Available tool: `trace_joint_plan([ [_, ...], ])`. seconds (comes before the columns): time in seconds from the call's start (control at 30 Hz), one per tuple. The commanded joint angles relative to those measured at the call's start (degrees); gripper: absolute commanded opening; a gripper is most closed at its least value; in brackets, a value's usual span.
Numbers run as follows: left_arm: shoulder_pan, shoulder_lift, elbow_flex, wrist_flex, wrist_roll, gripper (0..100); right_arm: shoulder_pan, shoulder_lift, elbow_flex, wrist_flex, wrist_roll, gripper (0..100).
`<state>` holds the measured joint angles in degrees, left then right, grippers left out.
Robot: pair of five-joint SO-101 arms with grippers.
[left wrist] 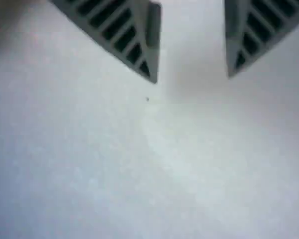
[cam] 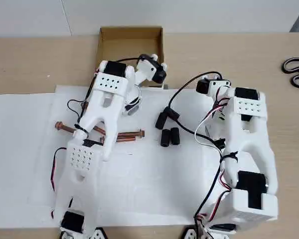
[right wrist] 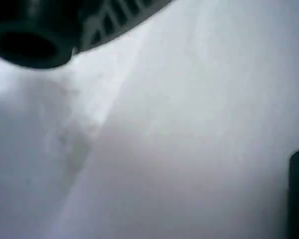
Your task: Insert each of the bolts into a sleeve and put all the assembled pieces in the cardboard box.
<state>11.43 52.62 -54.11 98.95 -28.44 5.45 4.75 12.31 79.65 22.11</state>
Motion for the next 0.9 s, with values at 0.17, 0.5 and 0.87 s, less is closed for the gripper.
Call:
trace_joint_plan([
  [0.17,0.4,-1.1,-3.2,1.6,1.0,9,0.3,-3.2,-0.3,-0.1,-0.7,0.7],
  [0.5,4.1,-23.6,18.8,1.6,0.3,9,0.3,-3.2,0.4,-0.6,-0.7,0.7],
  [0.87,7.4,-33.2,34.9,1.5,-8.6,9,0.3,-3.3,4.4,-3.3,-0.7,0.8],
])
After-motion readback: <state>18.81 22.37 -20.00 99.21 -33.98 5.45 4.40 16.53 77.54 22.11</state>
